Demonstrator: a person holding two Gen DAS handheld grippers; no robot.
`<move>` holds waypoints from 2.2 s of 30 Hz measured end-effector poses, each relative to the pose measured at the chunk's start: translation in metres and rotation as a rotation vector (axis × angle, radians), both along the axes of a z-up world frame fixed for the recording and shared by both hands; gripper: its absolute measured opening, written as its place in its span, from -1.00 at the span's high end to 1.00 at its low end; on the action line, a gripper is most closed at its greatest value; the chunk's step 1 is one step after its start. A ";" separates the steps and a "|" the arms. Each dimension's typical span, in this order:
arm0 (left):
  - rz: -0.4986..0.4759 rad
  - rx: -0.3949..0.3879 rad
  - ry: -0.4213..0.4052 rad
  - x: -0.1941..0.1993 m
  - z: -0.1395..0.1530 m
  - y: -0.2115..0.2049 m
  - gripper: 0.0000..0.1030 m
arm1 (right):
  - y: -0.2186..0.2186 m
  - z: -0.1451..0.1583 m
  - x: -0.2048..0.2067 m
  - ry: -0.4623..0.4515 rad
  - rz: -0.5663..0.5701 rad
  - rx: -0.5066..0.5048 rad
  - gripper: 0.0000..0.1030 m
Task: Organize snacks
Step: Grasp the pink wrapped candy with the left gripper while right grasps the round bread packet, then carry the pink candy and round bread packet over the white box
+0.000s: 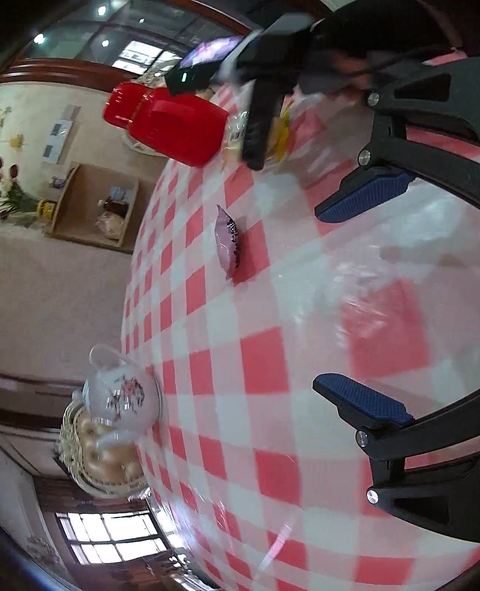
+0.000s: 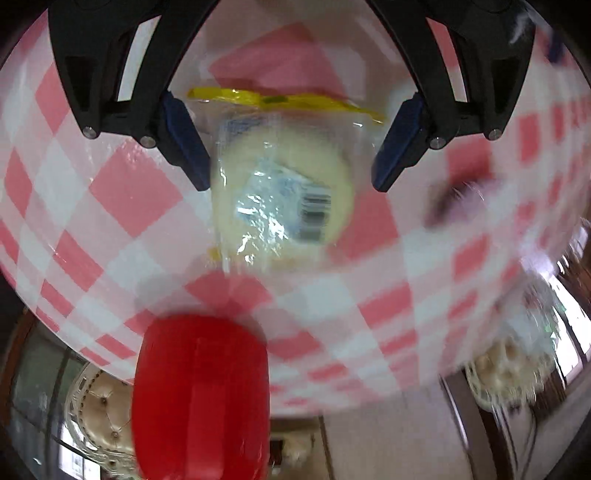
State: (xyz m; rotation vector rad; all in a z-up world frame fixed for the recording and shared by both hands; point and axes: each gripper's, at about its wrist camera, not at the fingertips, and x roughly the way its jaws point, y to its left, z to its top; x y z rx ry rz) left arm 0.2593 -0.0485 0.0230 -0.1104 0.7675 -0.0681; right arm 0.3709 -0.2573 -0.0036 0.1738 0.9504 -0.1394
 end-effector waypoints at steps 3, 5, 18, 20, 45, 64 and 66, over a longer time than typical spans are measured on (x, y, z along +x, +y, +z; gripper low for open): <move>-0.007 0.006 0.006 0.035 -0.002 -0.013 -0.64 | -0.008 0.004 -0.021 -0.058 0.075 -0.012 -0.28; -0.012 0.001 0.006 0.060 -0.002 -0.023 -0.64 | -0.015 0.006 -0.042 -0.078 0.104 -0.021 -0.21; -0.264 0.158 0.118 0.150 -0.025 -0.070 -0.11 | -0.040 0.018 -0.186 -0.150 0.157 0.151 -0.22; -0.307 0.156 0.116 0.145 -0.023 -0.073 0.47 | -0.037 0.020 -0.197 -0.161 0.157 0.144 -0.22; -0.221 0.121 0.075 -0.102 -0.010 -0.036 0.56 | 0.003 0.024 -0.247 -0.220 0.242 0.140 -0.21; -0.125 0.052 -0.030 -0.251 0.009 0.026 0.56 | 0.080 0.031 -0.333 -0.274 0.335 0.089 -0.21; -0.118 0.048 -0.032 -0.260 0.008 0.029 0.56 | 0.081 0.032 -0.339 -0.278 0.330 0.096 -0.21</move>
